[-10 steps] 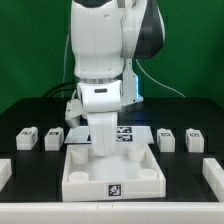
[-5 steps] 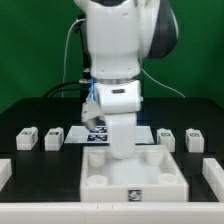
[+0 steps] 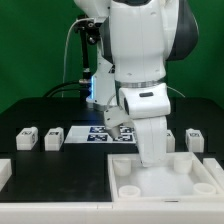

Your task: Assemble one leg

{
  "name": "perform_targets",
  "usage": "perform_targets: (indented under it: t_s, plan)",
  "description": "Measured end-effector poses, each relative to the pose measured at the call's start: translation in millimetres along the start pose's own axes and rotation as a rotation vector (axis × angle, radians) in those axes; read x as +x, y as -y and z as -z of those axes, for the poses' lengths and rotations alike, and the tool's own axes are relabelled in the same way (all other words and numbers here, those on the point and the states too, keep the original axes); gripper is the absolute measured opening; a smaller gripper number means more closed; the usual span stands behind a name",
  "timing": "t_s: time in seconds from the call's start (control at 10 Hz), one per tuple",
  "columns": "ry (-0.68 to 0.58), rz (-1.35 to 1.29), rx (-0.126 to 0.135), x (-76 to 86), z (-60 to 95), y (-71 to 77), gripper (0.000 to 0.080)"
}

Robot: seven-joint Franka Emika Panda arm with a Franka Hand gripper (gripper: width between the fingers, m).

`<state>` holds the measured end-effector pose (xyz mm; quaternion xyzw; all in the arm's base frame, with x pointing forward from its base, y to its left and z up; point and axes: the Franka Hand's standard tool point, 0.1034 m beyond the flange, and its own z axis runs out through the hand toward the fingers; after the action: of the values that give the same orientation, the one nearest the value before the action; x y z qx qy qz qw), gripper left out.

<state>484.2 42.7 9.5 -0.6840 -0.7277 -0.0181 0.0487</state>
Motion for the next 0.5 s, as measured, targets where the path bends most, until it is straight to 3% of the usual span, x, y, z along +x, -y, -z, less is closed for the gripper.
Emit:
perform_targets:
  t_s: [0.2,0.5]
  plan:
    - [-0.007,-0.049,-0.004,10.7,-0.7,-5.3,0.0067]
    - [-0.006,-0.099,0.001,11.5,-0.6,-5.4,0.0067]
